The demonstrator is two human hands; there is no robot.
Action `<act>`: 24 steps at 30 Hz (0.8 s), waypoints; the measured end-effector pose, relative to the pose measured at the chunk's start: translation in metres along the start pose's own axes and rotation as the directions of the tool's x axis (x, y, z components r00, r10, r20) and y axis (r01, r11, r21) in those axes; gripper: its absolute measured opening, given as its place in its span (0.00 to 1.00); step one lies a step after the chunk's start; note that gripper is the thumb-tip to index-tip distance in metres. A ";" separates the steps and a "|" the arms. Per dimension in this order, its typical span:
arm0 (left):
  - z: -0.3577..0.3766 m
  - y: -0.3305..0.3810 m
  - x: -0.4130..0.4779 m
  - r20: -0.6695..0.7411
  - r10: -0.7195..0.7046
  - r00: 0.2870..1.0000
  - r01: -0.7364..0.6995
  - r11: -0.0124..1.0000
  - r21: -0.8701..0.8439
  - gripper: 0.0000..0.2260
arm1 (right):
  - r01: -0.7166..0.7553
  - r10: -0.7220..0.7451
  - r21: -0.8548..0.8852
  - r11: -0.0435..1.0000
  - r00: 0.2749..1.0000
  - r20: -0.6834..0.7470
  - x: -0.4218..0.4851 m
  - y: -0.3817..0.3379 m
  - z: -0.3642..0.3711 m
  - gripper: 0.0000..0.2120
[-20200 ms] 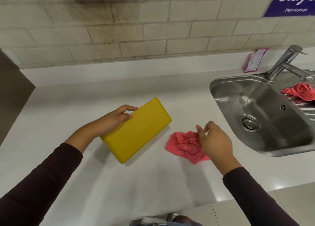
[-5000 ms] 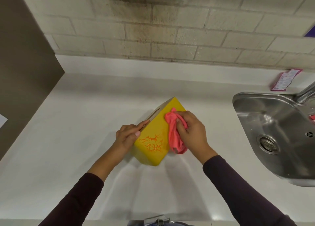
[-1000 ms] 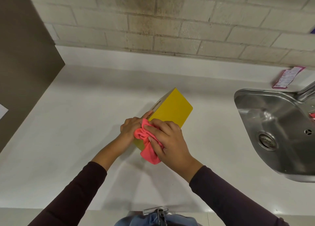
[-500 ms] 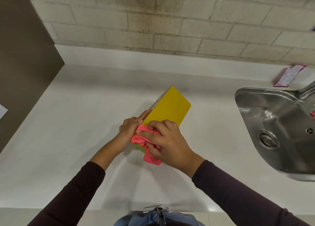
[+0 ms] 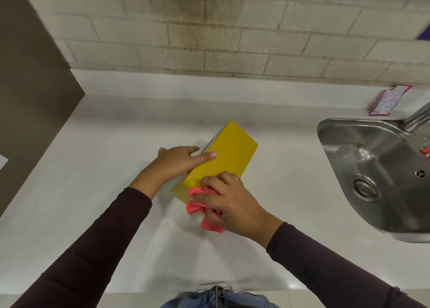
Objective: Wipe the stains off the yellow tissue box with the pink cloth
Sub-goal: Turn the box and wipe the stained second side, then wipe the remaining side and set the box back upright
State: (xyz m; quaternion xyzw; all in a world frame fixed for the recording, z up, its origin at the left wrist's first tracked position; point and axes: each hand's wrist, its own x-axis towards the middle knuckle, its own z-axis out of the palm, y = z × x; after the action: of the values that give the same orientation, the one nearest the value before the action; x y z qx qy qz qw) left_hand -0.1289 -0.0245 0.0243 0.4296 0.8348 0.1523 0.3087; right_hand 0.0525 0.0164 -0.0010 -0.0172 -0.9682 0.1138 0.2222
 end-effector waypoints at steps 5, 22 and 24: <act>-0.001 0.023 0.016 0.049 -0.049 0.998 0.055 0.991 -0.120 0.38 | 0.032 -0.031 -0.006 0.999 0.997 0.071 -0.015 0.003 -0.003 0.13; 0.017 0.031 0.035 0.003 0.010 1.000 -0.008 0.920 -0.392 0.21 | -0.242 0.763 0.970 -0.006 0.626 0.161 -0.046 0.022 -0.042 0.15; 0.018 0.034 0.033 0.000 0.003 1.000 -0.003 0.920 -0.391 0.21 | -0.192 0.752 0.976 -0.105 0.626 0.205 -0.023 0.016 -0.039 0.13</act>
State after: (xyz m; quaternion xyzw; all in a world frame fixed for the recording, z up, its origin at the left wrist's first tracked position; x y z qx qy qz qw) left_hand -0.1108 0.0222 0.0153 0.3606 0.7870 0.3161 0.3882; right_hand 0.0896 0.0379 0.0197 -0.2543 -0.4842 0.7737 0.3199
